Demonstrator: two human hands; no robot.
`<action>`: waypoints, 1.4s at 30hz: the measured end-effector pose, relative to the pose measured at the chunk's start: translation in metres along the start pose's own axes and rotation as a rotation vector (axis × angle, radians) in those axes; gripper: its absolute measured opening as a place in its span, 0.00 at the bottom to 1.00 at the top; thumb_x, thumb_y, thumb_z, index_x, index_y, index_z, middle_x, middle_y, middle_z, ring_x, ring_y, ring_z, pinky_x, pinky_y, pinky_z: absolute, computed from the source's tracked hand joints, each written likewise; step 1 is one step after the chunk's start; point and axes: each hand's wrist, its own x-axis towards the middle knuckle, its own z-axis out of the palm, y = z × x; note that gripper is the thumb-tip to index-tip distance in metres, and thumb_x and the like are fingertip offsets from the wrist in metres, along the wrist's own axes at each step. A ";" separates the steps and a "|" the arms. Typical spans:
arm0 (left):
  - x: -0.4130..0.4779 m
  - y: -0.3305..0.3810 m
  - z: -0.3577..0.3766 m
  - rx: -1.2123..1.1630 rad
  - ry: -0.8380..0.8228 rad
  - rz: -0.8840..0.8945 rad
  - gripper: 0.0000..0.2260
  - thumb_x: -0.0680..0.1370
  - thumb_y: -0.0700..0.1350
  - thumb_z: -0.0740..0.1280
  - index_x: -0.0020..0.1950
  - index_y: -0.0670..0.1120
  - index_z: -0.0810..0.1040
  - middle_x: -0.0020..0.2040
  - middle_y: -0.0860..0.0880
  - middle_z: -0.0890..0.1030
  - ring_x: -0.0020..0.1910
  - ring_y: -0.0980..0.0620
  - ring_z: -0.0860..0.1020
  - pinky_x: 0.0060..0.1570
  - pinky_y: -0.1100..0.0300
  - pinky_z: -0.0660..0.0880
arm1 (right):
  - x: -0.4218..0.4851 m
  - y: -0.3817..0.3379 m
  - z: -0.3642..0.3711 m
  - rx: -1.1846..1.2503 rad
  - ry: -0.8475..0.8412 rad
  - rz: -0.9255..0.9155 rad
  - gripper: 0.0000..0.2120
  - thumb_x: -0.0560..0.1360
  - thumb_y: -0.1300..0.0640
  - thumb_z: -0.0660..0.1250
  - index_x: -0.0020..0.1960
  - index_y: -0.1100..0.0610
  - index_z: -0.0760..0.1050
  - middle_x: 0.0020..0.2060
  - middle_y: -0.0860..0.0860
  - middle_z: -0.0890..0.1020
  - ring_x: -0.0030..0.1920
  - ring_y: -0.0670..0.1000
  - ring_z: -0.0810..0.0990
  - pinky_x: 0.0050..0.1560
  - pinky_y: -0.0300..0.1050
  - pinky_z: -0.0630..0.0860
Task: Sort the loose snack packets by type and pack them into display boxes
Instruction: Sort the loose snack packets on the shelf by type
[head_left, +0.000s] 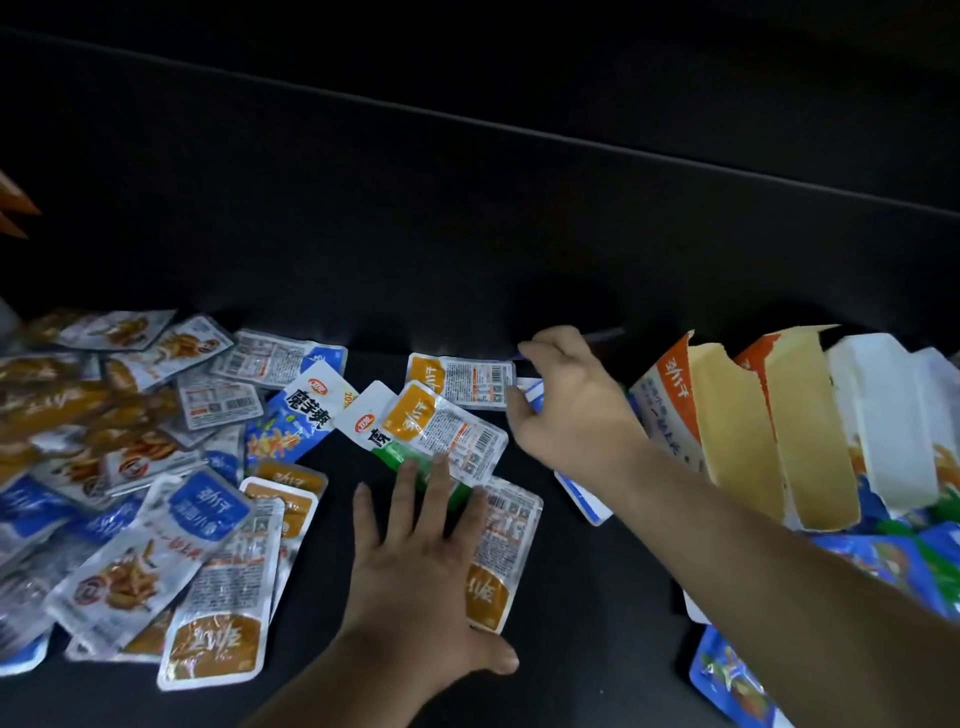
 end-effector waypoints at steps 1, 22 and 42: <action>0.000 0.000 0.000 -0.005 -0.006 -0.004 0.63 0.62 0.80 0.66 0.80 0.58 0.29 0.78 0.45 0.23 0.78 0.38 0.25 0.73 0.28 0.32 | -0.009 -0.006 0.002 0.056 0.041 -0.034 0.23 0.78 0.54 0.70 0.71 0.60 0.75 0.68 0.50 0.72 0.59 0.48 0.78 0.59 0.29 0.72; -0.009 0.000 0.004 -0.075 0.005 0.000 0.59 0.66 0.78 0.67 0.80 0.61 0.29 0.79 0.45 0.23 0.78 0.37 0.25 0.77 0.34 0.32 | -0.064 0.039 0.042 -0.065 -0.215 0.300 0.30 0.79 0.30 0.55 0.79 0.32 0.53 0.83 0.45 0.46 0.82 0.59 0.42 0.80 0.64 0.50; -0.017 -0.022 0.023 -0.074 0.199 0.097 0.35 0.68 0.74 0.62 0.72 0.61 0.74 0.71 0.50 0.76 0.70 0.39 0.76 0.62 0.32 0.74 | -0.038 0.022 0.025 -0.168 -0.350 0.283 0.24 0.83 0.41 0.53 0.79 0.34 0.58 0.82 0.43 0.55 0.78 0.59 0.54 0.78 0.56 0.55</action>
